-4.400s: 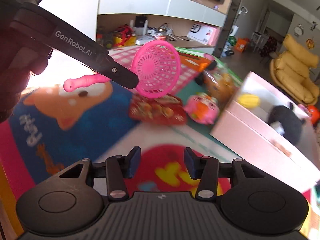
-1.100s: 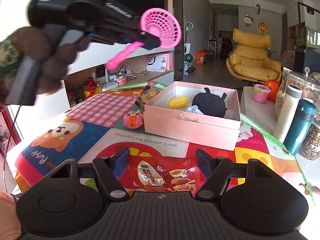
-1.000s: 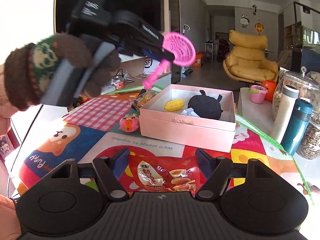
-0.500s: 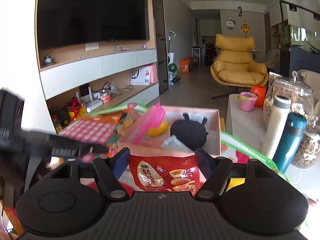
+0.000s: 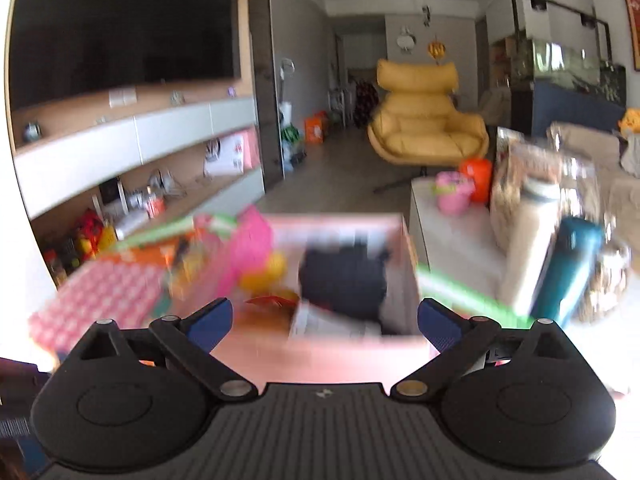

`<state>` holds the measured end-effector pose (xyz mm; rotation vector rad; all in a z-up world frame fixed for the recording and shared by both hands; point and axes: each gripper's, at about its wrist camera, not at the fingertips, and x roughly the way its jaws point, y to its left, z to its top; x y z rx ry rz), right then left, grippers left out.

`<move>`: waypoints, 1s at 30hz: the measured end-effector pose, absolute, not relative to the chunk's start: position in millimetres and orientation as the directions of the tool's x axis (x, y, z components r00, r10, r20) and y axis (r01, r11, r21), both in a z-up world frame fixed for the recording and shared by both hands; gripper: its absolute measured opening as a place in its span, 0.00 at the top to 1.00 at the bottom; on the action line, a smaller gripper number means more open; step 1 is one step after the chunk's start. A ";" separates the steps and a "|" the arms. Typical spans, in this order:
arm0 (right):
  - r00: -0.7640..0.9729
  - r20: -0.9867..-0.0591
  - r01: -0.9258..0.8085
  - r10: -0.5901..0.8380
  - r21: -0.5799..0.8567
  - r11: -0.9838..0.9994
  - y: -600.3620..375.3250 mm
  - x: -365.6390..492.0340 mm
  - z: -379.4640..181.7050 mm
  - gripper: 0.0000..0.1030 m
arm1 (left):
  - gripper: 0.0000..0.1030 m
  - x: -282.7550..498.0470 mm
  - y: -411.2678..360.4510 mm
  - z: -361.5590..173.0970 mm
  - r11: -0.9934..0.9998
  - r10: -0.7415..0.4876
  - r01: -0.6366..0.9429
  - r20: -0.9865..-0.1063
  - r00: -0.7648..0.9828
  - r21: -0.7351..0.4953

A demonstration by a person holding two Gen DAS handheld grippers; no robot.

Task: Organize objects

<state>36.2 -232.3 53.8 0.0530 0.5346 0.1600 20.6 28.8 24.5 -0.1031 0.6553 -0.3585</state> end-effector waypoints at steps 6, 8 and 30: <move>0.837 -0.529 -0.127 0.139 0.059 0.990 -218.6 24.5 20.4 0.00 | 0.85 23.6 21.9 23.6 0.936 -0.351 0.286 -0.592 0.726 -0.204; 0.841 -0.520 -0.136 0.146 0.058 0.989 -218.1 21.7 20.2 0.00 | 0.85 28.4 24.7 26.4 0.944 -0.330 0.251 -0.586 0.740 -0.214; 0.833 -0.533 -0.135 0.151 0.069 0.988 -218.9 21.6 21.7 0.00 | 0.85 190.8 46.0 52.2 0.922 -0.355 0.150 -0.626 0.694 -0.357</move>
